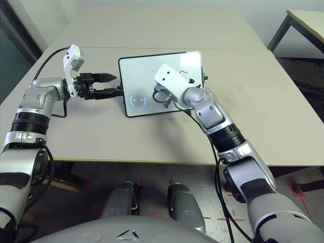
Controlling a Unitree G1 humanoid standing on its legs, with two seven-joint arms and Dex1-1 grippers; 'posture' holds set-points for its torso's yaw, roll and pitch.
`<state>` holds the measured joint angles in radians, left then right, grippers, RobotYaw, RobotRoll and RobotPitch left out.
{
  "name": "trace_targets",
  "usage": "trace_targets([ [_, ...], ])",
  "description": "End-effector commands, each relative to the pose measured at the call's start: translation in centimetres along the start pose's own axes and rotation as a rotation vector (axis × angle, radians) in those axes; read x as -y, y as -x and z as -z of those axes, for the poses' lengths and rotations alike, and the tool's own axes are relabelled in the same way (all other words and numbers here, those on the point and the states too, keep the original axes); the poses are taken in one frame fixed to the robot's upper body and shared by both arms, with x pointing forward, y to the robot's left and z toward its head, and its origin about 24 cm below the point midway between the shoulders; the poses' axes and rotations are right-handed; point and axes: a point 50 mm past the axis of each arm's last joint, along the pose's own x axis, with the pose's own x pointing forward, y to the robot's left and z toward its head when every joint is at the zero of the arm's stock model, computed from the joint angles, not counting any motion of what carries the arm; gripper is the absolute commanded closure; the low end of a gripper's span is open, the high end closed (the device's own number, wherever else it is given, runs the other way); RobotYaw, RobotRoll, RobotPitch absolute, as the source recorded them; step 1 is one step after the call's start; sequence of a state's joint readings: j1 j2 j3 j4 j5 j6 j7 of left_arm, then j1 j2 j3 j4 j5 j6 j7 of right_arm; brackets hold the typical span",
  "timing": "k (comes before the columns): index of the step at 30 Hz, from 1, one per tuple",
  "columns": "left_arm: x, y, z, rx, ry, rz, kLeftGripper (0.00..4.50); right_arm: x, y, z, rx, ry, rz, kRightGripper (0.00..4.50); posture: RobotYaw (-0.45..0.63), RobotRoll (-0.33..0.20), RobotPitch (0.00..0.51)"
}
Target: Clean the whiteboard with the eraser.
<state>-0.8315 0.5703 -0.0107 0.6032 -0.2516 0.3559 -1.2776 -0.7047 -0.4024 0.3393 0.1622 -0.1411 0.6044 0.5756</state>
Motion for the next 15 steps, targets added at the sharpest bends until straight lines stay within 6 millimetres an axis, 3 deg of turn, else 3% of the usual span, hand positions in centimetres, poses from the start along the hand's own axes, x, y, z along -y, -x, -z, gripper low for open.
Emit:
trace_targets([
  [1,0.1,-0.1,-0.2,0.012,-0.007,0.002,0.00,0.5,0.6,2.6,-0.085,-0.036,0.014,4.20,0.13,0.000,0.070],
  [15,0.1,-0.2,-0.1,0.017,-0.002,0.004,0.00,3.0,3.3,5.5,-0.165,-0.069,0.077,4.22,0.12,0.000,0.073],
])
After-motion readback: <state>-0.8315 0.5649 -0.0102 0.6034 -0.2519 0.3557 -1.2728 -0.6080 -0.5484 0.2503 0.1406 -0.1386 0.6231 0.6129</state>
